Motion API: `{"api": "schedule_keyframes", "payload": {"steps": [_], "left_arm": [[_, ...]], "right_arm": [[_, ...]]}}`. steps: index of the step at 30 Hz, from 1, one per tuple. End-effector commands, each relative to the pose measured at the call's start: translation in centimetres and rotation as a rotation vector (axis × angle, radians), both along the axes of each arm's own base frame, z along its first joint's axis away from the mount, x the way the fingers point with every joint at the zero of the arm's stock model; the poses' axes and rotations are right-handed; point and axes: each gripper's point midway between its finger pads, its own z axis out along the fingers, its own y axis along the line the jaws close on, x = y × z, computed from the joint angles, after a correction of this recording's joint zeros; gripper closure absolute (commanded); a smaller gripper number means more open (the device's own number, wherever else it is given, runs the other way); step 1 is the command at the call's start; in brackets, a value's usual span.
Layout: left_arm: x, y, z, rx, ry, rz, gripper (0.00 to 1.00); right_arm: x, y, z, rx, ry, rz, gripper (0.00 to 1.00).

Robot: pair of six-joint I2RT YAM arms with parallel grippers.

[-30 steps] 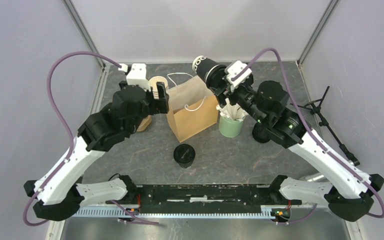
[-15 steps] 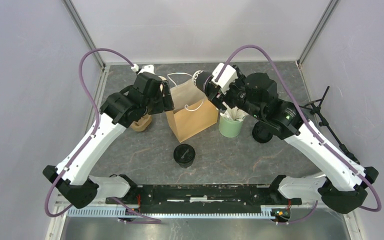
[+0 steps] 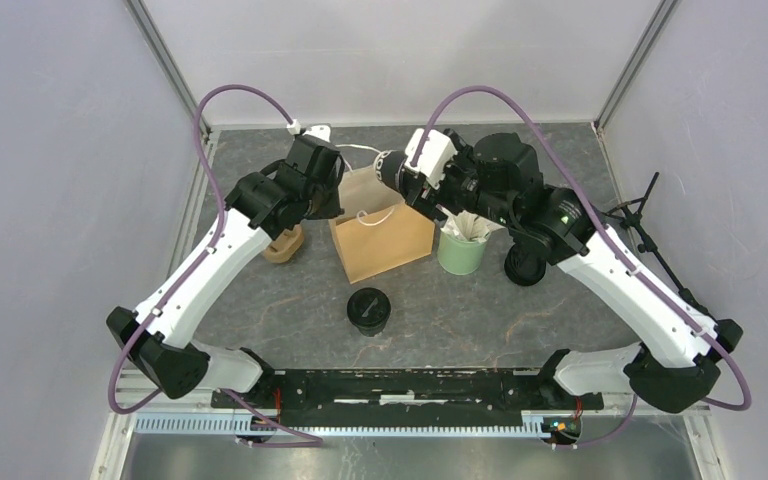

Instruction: Pack the takeout coffee

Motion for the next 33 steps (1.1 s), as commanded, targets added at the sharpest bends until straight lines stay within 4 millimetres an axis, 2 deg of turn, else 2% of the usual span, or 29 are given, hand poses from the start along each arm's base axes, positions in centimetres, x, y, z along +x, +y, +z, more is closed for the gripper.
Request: {"api": "schedule_keyframes", "payload": {"steps": [1,3,9,12,17,21,25,30,33], "left_arm": [[1.2,0.2,3.6,0.044,-0.134,-0.114,0.88],[0.9,0.8,4.3,0.072,-0.162,-0.142,0.97],[0.5,1.8,5.0,0.09,-0.299,-0.244,0.98],[0.4,0.9,6.2,0.056,-0.405,-0.325,0.98],[0.6,-1.0,6.5,-0.007,-0.506,-0.409,0.98],[0.6,-1.7,6.6,-0.06,-0.575,-0.422,0.98],[0.6,-1.8,5.7,-0.058,-0.552,-0.428,0.97],[-0.3,-1.3,5.4,-0.062,-0.572,-0.432,0.88],[-1.4,-0.5,5.9,-0.071,-0.552,-0.414,0.59]], "right_arm": [[0.0,0.0,2.4,-0.047,-0.052,0.043,0.21],[0.2,0.1,3.0,-0.068,-0.066,0.051,0.21],[-0.8,0.9,1.5,-0.116,-0.051,0.155,0.21],[-2.1,2.0,0.7,-0.107,-0.022,0.248,0.21],[-2.6,3.0,-0.5,-0.108,0.022,0.286,0.23],[-2.9,3.4,-1.4,-0.13,0.029,0.287,0.23],[-3.7,3.8,-2.9,-0.185,0.061,0.297,0.21],[-4.6,4.6,-3.9,-0.235,0.073,0.297,0.21],[-5.3,5.3,-4.6,-0.27,0.067,0.306,0.21]]}}
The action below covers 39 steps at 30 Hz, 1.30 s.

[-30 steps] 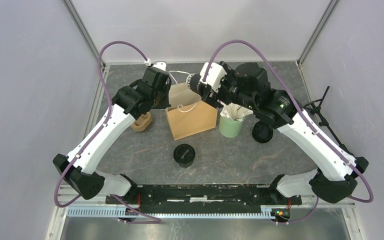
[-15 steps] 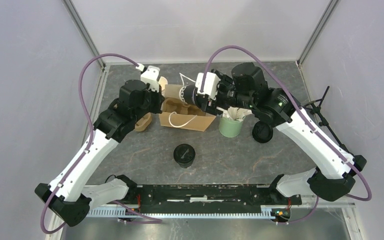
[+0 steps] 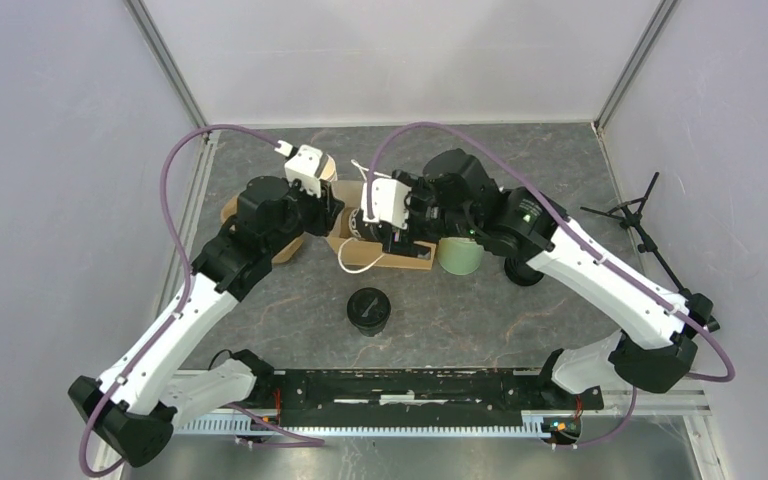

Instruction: Pack the takeout coffee

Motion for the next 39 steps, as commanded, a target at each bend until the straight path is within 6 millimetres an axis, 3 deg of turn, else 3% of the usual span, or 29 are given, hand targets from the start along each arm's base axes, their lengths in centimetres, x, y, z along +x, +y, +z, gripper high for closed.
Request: {"api": "schedule_keyframes", "payload": {"steps": [1,3,8,13,24,29,34,39], "left_arm": [[-1.4,0.9,3.3,-0.044,-0.065,-0.005,0.53],[-2.5,1.3,3.2,-0.042,-0.009,-0.005,0.45],[-5.1,3.3,2.4,-0.034,0.169,0.083,0.4],[-7.6,1.8,1.6,-0.087,0.276,-0.017,0.33],[-8.8,2.0,-2.2,-0.073,0.361,-0.016,0.34],[-8.4,2.6,-3.4,-0.042,0.345,0.007,0.38],[-7.8,2.4,-2.8,-0.062,0.288,0.004,0.43],[-7.8,2.1,-2.0,-0.089,0.22,-0.027,0.68]], "right_arm": [[-0.7,0.7,-0.1,-0.035,-0.031,0.002,0.21],[-1.4,1.2,-0.4,-0.04,-0.028,0.022,0.21],[-3.1,2.3,-1.2,-0.045,-0.021,0.065,0.21],[-3.8,2.8,-1.8,-0.061,-0.034,0.069,0.21],[-3.1,3.0,-2.3,-0.082,-0.077,0.014,0.21],[-3.0,3.1,-2.7,-0.114,-0.096,0.02,0.21],[-3.5,3.2,-3.7,-0.164,-0.101,0.047,0.21],[-3.5,3.2,-5.1,-0.179,-0.103,0.055,0.22]]}}
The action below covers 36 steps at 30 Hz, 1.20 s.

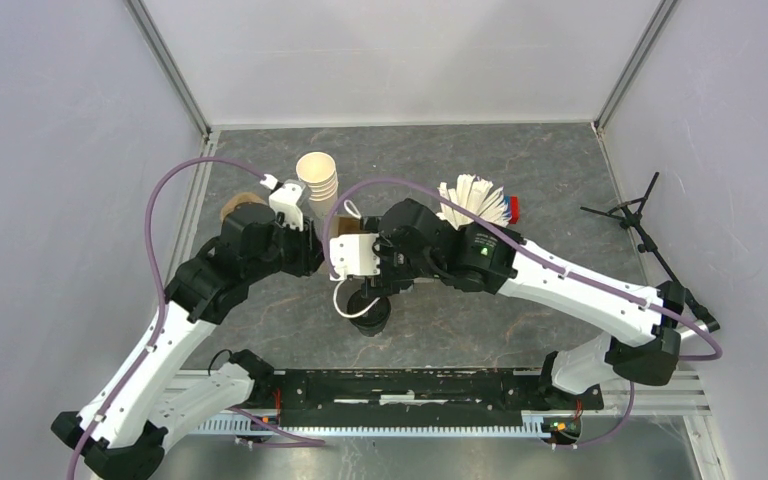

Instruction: Pack the takeout coffee

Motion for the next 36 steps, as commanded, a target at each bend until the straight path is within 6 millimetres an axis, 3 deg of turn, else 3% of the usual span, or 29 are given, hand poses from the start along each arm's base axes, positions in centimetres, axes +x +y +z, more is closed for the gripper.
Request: {"api": "schedule_keyframes", "payload": {"steps": [1,8,12,20,28,36], "left_arm": [[0.7,-0.3,2.1,-0.056,-0.119,-0.011,0.72],[-0.3,-0.1,1.5,-0.039,-0.171,-0.069,0.97],[0.0,0.1,1.7,-0.029,-0.196,-0.066,0.98],[2.1,0.7,4.5,-0.053,-0.452,-0.018,0.98],[2.5,0.5,3.9,-0.063,-0.48,-0.019,0.98],[5.2,0.3,5.2,-0.02,-0.544,0.023,0.98]], "right_arm": [[0.2,0.2,-0.6,0.003,-0.029,0.003,0.22],[0.3,0.2,-1.2,0.051,-0.046,-0.004,0.22],[1.4,0.2,-0.7,0.081,-0.11,-0.043,0.22],[3.6,2.0,0.3,0.093,-0.269,-0.004,0.21],[4.6,2.8,0.1,0.109,-0.272,0.011,0.21],[9.0,1.7,1.3,0.106,-0.338,-0.075,0.21]]}}
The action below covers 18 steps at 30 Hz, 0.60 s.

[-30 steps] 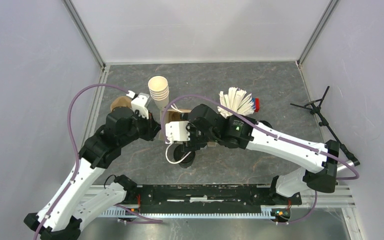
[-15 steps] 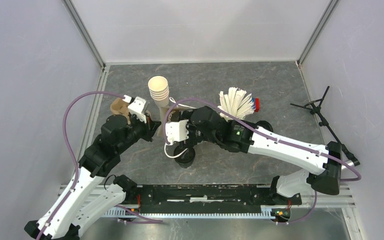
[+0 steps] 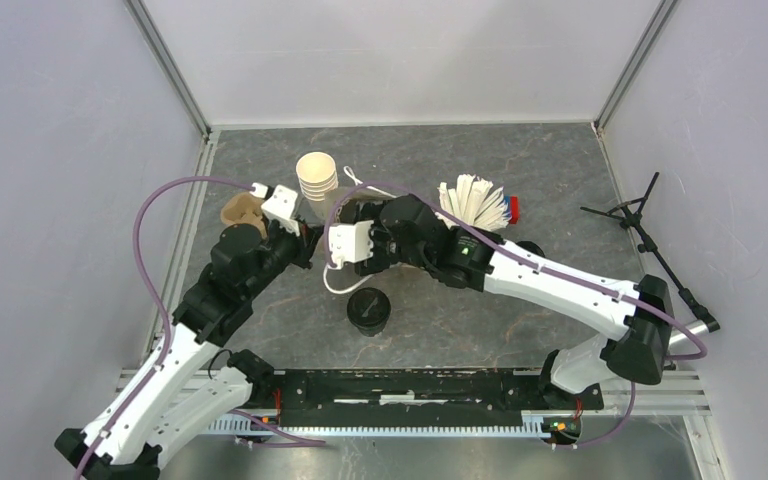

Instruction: Pack the takeout coffee

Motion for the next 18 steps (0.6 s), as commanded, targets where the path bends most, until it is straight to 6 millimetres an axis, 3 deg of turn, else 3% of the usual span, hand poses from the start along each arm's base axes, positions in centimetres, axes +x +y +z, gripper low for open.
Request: {"api": "schedule_keyframes", "payload": {"steps": [1,6,12,13,16,18], "left_arm": [[2.1,0.0,3.1,0.01,-0.139,0.03,0.98],[2.4,0.0,2.5,0.015,-0.115,0.044,0.98],[0.7,0.6,1.6,-0.007,-0.077,0.038,0.96],[0.3,0.7,1.4,-0.006,-0.057,0.034,0.89],[-1.1,1.8,2.0,-0.001,0.009,0.059,0.52],[-2.1,2.4,2.7,0.004,0.041,0.064,0.4]], "right_arm": [[3.1,0.1,3.6,0.072,-0.103,-0.052,0.21],[3.1,0.2,3.4,0.076,-0.094,-0.043,0.21],[0.1,0.5,1.2,0.109,-0.011,0.074,0.21],[-0.5,0.6,1.0,0.112,0.002,0.1,0.21],[-1.8,0.7,0.5,0.113,0.028,0.134,0.21],[-2.4,0.5,0.2,0.113,0.037,0.141,0.21]]}}
